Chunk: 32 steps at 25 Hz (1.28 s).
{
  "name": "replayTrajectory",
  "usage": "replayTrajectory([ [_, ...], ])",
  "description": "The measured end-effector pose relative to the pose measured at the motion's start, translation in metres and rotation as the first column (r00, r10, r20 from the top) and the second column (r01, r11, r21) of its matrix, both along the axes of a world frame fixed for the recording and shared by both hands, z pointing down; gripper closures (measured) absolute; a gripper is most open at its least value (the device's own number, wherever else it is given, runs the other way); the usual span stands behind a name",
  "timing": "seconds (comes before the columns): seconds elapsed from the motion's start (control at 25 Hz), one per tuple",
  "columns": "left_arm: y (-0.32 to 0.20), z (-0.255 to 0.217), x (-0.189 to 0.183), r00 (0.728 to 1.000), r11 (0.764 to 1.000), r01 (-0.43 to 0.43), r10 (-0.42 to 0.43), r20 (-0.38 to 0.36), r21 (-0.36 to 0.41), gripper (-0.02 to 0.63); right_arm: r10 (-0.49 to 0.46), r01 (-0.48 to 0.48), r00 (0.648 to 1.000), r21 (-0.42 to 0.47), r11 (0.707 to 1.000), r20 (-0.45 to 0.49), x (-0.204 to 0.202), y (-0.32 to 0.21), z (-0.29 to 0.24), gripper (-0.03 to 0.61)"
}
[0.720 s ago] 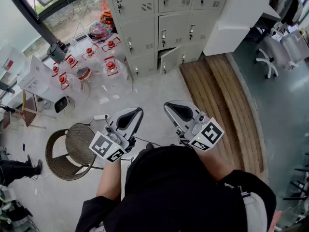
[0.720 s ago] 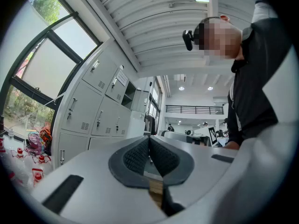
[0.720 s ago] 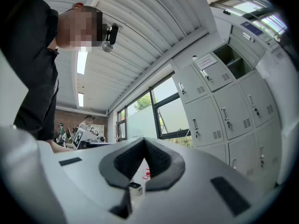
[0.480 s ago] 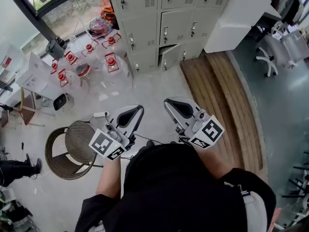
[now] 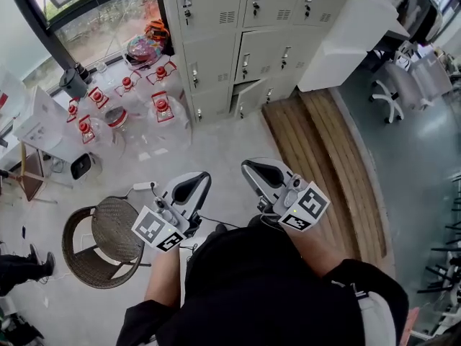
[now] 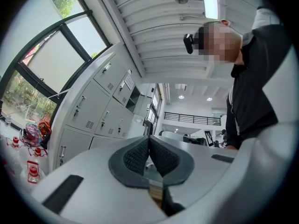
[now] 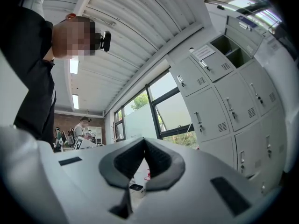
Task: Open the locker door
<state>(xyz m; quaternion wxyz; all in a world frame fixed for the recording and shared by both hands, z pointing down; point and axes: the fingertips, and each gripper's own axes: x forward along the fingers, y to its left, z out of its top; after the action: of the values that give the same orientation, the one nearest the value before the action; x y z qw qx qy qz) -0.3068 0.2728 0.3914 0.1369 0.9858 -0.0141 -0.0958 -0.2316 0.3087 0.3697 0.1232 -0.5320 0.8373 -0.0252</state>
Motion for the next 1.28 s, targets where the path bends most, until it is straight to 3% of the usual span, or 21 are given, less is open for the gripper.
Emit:
replayTrajectory([
  [0.28,-0.019,0.028,0.018,0.999,0.997,-0.038,0.038,0.004,-0.072,0.598,-0.016,0.016,1.000,-0.060,0.998,0.004,0.008,-0.016,0.021,0.566],
  [0.48,-0.052,0.032,0.049,0.999,0.998,-0.019,0.021,0.029,-0.066,0.598,0.003,0.000,0.998,-0.061,0.998,0.060,0.045,-0.048,0.030,0.566],
  [0.68,-0.093,0.023,0.100,0.998,0.999,0.013,-0.010,0.058,-0.047,0.598,-0.032,0.033,0.997,-0.005,0.999,0.063,0.095,-0.095,0.017,0.566],
  [0.88,-0.141,-0.002,0.141,0.998,0.992,0.065,-0.066,-0.001,-0.112,0.598,-0.098,0.095,0.991,0.038,0.995,0.087,0.147,-0.130,0.000,0.566],
  [1.28,-0.191,-0.036,0.198,0.986,0.987,0.159,-0.160,0.045,0.015,0.598,-0.127,0.117,0.984,0.082,0.990,0.122,0.237,-0.170,-0.001,0.566],
])
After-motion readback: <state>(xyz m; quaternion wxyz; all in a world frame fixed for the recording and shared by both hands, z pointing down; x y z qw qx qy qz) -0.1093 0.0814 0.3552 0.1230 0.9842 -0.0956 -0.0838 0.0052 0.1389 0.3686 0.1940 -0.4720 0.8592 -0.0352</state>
